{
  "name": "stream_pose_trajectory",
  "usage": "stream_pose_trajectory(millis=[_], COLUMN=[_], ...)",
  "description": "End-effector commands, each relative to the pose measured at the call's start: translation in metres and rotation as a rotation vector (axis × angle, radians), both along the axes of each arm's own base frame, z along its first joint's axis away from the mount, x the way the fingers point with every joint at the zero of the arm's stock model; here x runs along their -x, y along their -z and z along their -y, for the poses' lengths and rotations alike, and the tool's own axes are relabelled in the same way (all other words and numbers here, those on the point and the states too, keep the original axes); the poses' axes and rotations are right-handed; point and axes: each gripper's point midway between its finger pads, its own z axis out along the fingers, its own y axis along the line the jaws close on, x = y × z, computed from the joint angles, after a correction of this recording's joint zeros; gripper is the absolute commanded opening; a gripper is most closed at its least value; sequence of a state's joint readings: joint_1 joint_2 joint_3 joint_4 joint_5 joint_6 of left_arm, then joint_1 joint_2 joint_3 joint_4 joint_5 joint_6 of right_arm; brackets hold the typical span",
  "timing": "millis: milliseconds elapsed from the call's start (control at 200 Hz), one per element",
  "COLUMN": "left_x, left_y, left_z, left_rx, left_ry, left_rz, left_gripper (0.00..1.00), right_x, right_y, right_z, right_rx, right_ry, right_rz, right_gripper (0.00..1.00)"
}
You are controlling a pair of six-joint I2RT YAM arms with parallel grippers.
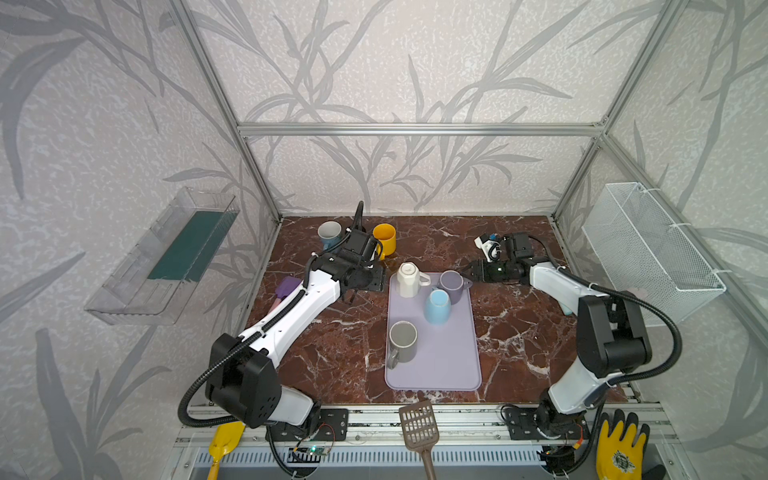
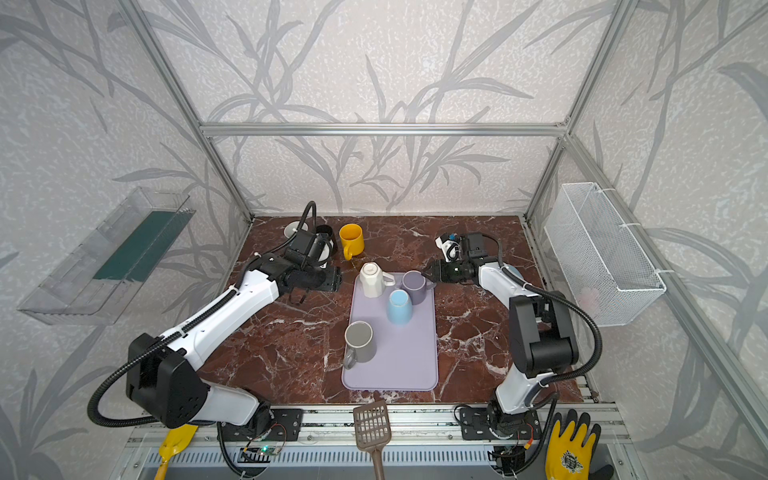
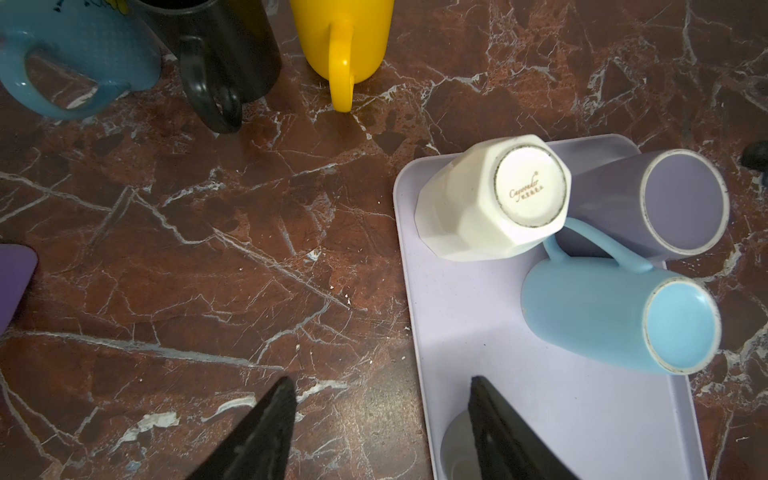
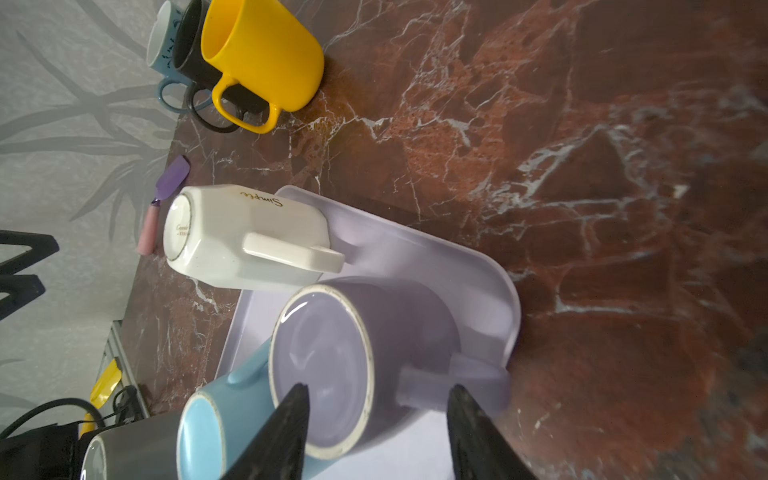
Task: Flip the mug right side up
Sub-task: 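Move the right gripper over the upside-down lavender mug on the tray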
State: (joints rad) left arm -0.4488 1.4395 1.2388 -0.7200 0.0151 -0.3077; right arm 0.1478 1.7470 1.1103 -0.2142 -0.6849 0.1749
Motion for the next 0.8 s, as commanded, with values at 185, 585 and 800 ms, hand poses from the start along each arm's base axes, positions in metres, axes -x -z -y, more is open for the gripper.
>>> stream_pose_trajectory(millis=[185, 585, 800], left_x=[0.007, 0.007, 0.007], left_y=[-0.002, -0.004, -0.002], left_z=[-0.01, -0.009, -0.008], left_rx=[-0.025, -0.016, -0.01], left_ry=[-0.02, -0.018, -0.018], left_rz=[0.009, 0.016, 0.013], left_gripper=[0.68, 0.68, 0.68], right_x=[-0.013, 0.032, 0.055], right_y=[0.009, 0.02, 0.015], right_z=[-0.011, -0.007, -0.009], right_rx=[-0.146, -0.154, -0.127], right_ry=[-0.052, -0.042, -0.047], right_rz=[-0.02, -0.064, -0.051], right_gripper=[0.55, 0.55, 0.55])
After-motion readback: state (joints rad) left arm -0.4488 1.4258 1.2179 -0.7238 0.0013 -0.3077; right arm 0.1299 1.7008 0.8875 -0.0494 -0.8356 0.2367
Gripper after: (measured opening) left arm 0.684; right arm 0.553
